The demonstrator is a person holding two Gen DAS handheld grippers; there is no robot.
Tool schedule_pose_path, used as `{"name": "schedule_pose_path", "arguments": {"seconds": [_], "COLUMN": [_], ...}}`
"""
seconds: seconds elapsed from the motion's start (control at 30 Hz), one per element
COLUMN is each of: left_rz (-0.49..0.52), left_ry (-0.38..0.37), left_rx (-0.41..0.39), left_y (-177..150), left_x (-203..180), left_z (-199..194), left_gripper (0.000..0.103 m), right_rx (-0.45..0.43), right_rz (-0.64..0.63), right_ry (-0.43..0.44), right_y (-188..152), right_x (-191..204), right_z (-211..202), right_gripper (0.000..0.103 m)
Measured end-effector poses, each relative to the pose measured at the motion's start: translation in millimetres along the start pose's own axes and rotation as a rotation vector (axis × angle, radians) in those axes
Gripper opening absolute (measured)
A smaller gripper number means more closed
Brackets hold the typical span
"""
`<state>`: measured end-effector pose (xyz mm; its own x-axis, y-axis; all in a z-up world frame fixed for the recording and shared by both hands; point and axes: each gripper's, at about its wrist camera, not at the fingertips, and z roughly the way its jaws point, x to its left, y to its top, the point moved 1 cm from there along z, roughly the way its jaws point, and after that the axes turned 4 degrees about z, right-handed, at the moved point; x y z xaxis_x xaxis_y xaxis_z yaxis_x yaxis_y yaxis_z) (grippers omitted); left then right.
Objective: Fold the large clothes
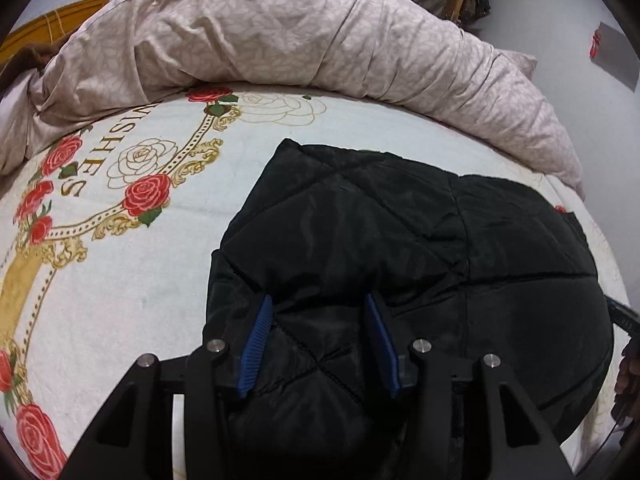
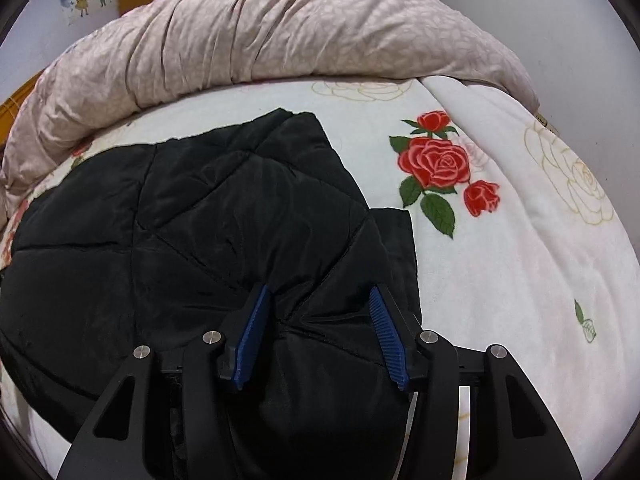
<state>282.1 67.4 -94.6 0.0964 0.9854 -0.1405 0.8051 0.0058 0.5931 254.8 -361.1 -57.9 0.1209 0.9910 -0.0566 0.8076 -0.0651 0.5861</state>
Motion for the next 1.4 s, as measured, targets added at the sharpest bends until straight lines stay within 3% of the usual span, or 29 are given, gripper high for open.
{"name": "schedule_pose_path", "arguments": {"seconds": [0.1,0.3,0.53,0.97,1.4], "left_rz": [0.005,0.008,-0.059,-0.043,-0.012], "left_ry": [0.019,0.027,0.034,0.02,0.038], "left_rx": [0.019,-0.052,0.058,0.033,0.05], "left_y": [3.8,-11.1,-48.4,-26.6,-10.9], "left_x": [-2.3,-4.8,6.2,-7.2,-9.9], "left_z": [-11.4,-59.8,-33.6,-50.4,-22.2], "left_gripper": [0.049,0.049,0.043,0.043,0.043], "right_rx": [-0.017,-0.091,0.049,0.017,0.017], "right_rz": [0.0,-0.046,-0.017,-0.023,-0.057], "right_ry": [-0.007,0.048,0.034,0.028,0.006], "right_y": [9.5,1.2,-35.2,-21.1,-10.7], "right_x": [-3.8,11.6,8.4,15.6,20.1], "right_z": [-22.4,-80.4,-47.3,-70.1,-49.8], "right_gripper": [0.053,0.053,0.053,0.053,0.053]}}
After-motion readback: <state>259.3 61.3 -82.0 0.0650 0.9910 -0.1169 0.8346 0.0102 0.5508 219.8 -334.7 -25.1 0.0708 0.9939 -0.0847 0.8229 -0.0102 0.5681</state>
